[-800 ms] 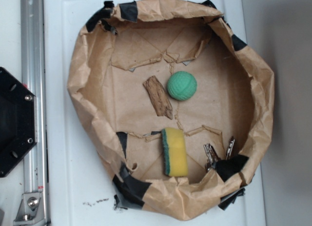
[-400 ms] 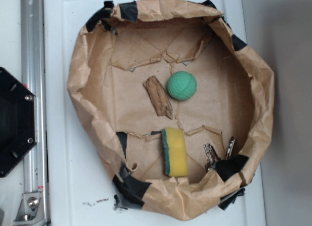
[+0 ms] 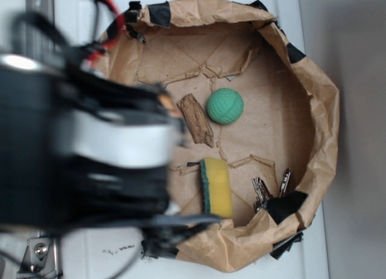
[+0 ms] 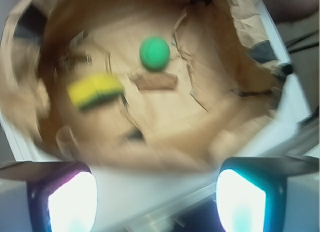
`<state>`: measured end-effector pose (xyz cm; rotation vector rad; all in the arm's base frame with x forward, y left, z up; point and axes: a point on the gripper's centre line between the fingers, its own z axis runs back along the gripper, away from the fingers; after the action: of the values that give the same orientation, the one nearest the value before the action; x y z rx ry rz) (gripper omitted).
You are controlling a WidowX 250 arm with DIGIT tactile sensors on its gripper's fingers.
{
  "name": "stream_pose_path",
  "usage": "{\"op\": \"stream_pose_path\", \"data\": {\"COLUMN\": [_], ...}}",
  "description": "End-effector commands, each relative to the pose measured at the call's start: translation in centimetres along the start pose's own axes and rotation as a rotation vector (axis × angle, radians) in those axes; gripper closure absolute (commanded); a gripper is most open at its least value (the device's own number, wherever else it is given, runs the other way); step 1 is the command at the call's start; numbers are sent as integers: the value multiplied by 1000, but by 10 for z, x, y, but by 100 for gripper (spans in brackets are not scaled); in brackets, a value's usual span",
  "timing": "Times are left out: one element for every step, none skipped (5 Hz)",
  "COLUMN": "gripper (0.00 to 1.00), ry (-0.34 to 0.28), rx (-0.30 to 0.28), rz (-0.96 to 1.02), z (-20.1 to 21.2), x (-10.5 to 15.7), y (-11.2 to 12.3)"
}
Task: Grab the green sponge.
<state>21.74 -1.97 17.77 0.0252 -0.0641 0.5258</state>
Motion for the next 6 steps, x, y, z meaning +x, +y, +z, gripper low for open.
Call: {"op": "stream_pose_path", "data": {"gripper": [0,0,0,0,6,100], "ry": [70,126,191,239,266,267], "rx": [-207,-246,-230,-201,-154,-130], "rz": [409,473,431,377,344,335], "z": [-65,-88,-110,-131,-144,-137], "x": [48,44,30,17,10,12], "y": [-1,-15,-37,-56,-69,-72]}}
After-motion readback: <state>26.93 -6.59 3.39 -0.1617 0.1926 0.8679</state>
